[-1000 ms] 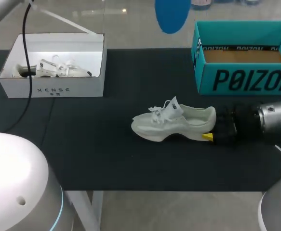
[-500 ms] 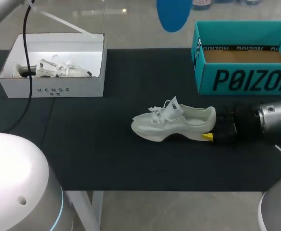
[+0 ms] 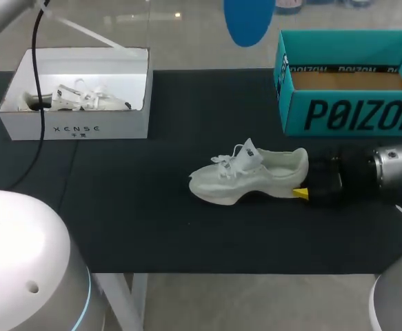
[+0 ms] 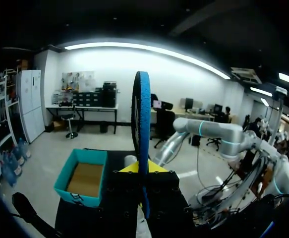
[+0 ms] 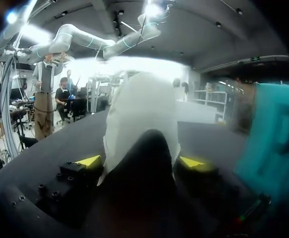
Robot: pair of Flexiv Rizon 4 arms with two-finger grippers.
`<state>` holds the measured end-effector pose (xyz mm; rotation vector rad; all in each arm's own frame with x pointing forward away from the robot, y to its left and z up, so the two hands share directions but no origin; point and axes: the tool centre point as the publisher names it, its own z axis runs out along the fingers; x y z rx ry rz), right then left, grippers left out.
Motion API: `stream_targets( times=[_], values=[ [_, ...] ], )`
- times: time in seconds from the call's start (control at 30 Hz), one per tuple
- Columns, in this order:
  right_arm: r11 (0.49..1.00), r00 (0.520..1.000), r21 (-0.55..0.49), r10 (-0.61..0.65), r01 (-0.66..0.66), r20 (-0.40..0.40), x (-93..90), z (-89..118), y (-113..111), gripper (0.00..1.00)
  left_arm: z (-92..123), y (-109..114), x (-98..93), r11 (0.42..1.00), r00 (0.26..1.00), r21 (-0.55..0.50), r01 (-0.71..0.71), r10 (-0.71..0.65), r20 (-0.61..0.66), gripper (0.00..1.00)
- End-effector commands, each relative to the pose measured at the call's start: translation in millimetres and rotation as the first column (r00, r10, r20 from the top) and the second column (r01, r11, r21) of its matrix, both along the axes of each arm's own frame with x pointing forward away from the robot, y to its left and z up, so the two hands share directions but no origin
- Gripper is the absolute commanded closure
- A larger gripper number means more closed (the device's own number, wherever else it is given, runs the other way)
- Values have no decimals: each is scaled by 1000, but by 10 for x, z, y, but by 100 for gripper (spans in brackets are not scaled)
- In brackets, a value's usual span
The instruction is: Take the shoe out of the shoebox, open the shoe tongue, remove and reinsert the insole, then place the shoe into the shoebox
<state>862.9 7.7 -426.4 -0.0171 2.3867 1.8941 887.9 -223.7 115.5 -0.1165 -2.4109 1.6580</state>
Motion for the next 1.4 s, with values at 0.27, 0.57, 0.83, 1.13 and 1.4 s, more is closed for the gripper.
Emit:
stream_targets(
  times=[0.27,0.57,0.83,1.13,1.4],
  values=[
    [995,999,-102,-3,8,47,79,218,-461,0,-8,2,-14,1000,1000,-1,-3,3,1,100],
    [912,993,-406,-6,52,114,123,747,-878,0,-8,2,-14,1000,1000,-1,-3,3,1,100],
    [745,990,-659,-16,105,139,118,1117,-1025,0,-8,2,-14,1000,1000,-1,-3,3,1,100],
    [458,975,-867,1,199,224,59,1499,-934,0,-8,2,-14,1000,1000,-1,-3,3,1,100],
    [330,970,-923,67,198,232,89,1621,-840,0,-8,2,-14,1000,1000,-1,-3,3,1,100]
  ],
)
